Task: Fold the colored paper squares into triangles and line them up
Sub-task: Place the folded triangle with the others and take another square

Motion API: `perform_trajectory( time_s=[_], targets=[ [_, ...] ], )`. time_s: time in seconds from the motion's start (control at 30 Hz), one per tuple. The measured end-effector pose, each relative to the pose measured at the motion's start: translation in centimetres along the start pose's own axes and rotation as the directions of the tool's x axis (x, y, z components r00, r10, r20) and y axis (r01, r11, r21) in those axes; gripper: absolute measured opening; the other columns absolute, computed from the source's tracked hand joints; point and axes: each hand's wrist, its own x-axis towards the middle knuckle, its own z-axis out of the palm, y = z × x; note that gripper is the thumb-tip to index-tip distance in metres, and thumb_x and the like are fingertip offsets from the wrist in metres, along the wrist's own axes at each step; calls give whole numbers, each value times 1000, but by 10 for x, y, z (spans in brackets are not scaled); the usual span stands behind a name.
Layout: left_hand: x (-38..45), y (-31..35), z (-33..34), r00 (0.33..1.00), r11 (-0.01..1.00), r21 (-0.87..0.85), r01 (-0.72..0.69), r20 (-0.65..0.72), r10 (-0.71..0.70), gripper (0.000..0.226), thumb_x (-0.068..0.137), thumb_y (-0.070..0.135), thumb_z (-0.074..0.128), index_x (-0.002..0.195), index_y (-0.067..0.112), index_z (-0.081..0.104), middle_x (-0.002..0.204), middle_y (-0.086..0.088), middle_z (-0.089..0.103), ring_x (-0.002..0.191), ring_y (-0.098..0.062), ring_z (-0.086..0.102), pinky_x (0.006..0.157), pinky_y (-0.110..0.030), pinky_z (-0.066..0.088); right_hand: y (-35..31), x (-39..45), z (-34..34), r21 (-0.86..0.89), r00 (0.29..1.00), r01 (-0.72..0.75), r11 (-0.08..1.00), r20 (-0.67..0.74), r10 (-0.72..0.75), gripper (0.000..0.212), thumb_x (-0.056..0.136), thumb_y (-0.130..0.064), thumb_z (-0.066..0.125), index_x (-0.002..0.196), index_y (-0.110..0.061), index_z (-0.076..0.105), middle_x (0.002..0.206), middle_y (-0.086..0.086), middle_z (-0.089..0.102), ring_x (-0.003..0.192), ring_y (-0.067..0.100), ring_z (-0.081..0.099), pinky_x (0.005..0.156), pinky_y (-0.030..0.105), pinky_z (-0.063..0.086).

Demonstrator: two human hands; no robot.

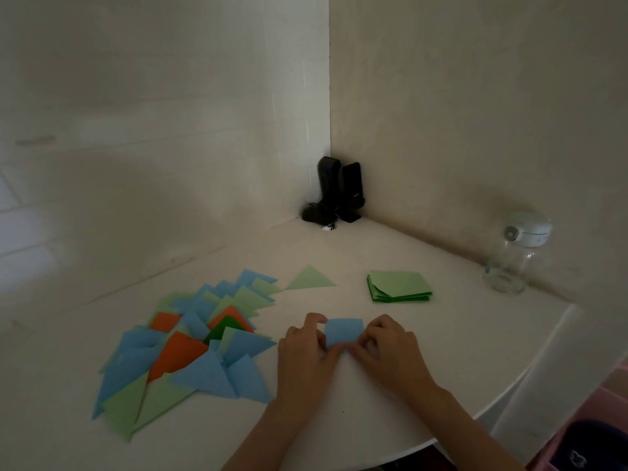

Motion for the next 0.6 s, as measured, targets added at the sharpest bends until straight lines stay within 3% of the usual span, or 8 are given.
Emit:
perform_trajectory(
  time_s=[0.07, 0.2, 0.37, 0.5, 0.6],
  targets=[
    [1, 0, 1, 1000, 1000, 16, 7, 1, -7, 49, 71, 61, 58, 107, 29, 50, 68, 13, 55, 76, -13, 50, 71, -30, 40, -2, 0, 0, 12, 1000, -26, 1000, -11, 26, 22, 80, -55, 61, 74, -34, 57, 94, -13, 48, 93, 6, 51, 80, 27, 31],
    [3, -1, 2, 998, 999, -1, 51, 31, -51, 41, 75, 37, 72, 106, 31, 45, 67, 12, 55, 76, -12, 50, 73, -30, 40, -5, 5, -3, 76, 993, -119, 990, 31, 117, 31, 69, -62, 68, 65, -42, 45, 89, -14, 49, 86, 5, 51, 84, 28, 38],
    [8, -7, 0, 991, 994, -51, 99, 92, -94, 42, 72, 27, 76, 95, 32, 41, 65, 9, 48, 65, -8, 49, 64, -28, 41, -3, 9, -5, 171, 990, -137, 976, 53, 130, 31, 67, -41, 79, 80, -35, 52, 90, -9, 49, 81, 7, 49, 85, 31, 42],
    [8, -12, -3, 989, 990, -100, 94, 119, -82, 36, 73, 16, 74, 85, 35, 47, 67, 6, 52, 64, -6, 48, 60, -17, 38, 4, 12, -12, 253, 991, -120, 960, 84, 102, 29, 68, -24, 79, 84, -30, 57, 89, -4, 53, 69, 2, 47, 64, 10, 36],
    [8, -14, -2, 994, 995, -97, 25, 104, -15, 39, 75, 11, 70, 78, 44, 50, 69, 8, 51, 66, -6, 48, 65, -27, 44, 8, 11, -15, 286, 989, -129, 950, 103, 103, 29, 70, -15, 76, 90, -27, 60, 92, -2, 58, 67, 1, 49, 61, 3, 36]
  ],
)
